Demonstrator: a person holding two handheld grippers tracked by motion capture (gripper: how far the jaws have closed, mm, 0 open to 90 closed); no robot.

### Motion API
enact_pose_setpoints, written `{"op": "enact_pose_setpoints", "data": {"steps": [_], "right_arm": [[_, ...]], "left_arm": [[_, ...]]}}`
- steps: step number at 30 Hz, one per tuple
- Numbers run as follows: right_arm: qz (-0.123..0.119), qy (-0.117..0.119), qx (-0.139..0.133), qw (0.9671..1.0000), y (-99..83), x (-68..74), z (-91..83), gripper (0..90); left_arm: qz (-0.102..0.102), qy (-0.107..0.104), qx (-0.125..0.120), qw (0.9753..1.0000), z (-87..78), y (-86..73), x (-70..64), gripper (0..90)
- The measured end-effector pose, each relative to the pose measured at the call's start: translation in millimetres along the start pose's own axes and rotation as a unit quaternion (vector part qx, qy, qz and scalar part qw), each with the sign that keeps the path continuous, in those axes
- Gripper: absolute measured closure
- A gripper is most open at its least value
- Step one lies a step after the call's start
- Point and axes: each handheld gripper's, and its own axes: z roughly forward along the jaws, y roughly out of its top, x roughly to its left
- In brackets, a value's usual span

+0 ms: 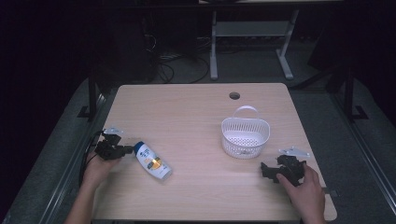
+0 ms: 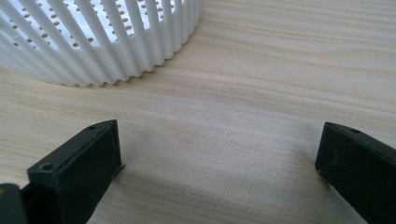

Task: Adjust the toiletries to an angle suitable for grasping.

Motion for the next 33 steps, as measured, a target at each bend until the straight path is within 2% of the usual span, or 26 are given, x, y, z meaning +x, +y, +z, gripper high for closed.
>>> {"op": "enact_pose_setpoints", "data": {"steps": [5,13,33], "right_arm": [[0.0,0.0,0.0,1.0,0.0,0.0,0.0,0.0],[0.0,0.0,0.0,1.0,0.0,0.0,0.0,0.0],[0.0,0.0,0.0,1.0,0.0,0.0,0.0,0.0]], "left_arm": [[0.006,-0.004,-0.002,1.0,6.1,12.0,-4.9,90.0],[0.007,-0.009,-0.004,0.9999,16.3,19.5,-7.8,90.0],[0.03,-0.025,-0.002,0.9992,41.5,45.7,-29.2,90.0]]}}
